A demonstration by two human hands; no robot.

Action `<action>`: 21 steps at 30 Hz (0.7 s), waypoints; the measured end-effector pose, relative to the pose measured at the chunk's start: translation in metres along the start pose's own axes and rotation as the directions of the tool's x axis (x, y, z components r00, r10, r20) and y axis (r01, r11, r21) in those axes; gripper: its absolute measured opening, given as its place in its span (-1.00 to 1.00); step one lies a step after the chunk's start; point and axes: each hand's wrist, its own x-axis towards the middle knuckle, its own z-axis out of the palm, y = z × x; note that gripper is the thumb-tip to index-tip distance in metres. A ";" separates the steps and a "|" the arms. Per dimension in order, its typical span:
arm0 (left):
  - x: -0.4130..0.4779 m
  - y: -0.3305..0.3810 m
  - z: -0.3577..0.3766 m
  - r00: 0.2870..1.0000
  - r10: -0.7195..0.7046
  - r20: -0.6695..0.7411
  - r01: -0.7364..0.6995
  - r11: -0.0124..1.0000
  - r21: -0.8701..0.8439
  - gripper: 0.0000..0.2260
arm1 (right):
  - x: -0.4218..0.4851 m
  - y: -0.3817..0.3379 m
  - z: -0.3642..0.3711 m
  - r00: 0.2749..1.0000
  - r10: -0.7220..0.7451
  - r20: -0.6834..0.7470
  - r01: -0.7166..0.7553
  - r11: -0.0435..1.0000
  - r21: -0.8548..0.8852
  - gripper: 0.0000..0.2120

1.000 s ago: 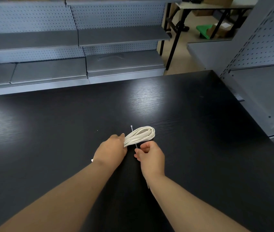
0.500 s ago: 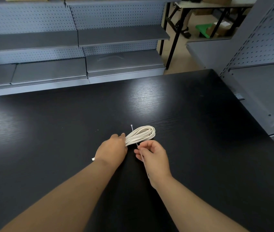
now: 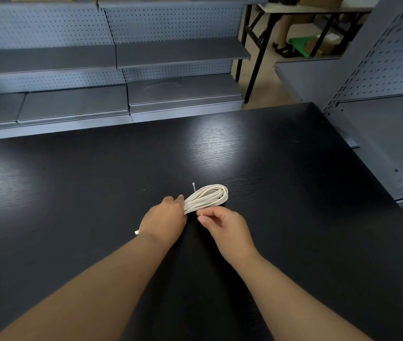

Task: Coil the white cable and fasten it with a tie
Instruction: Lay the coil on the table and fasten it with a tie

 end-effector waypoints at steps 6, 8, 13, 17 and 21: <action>0.000 -0.002 0.001 1.000 0.014 -0.005 -0.014 1.000 -0.006 -0.63 | -0.001 0.015 -0.001 0.910 -0.392 -0.137 0.326 0.879 -0.349 -0.88; 0.000 -0.002 0.001 1.000 0.018 -0.003 -0.018 1.000 -0.001 -0.65 | 0.001 0.019 0.001 0.891 -0.428 -0.149 0.340 0.849 -0.405 -0.87; -0.002 0.001 0.002 0.999 0.032 -0.003 -0.032 0.999 0.011 -0.77 | 0.003 0.021 0.003 0.896 -0.428 -0.115 0.344 0.836 -0.428 -0.84; -0.003 0.002 0.003 0.999 0.035 -0.004 -0.035 0.999 0.007 -0.77 | 0.002 0.016 0.002 0.912 -0.407 -0.049 0.350 0.835 -0.425 -0.81; -0.002 0.002 0.004 1.000 0.030 0.007 -0.030 1.000 0.007 -0.69 | 0.000 0.008 0.002 0.910 -0.411 -0.051 0.360 0.846 -0.394 -0.74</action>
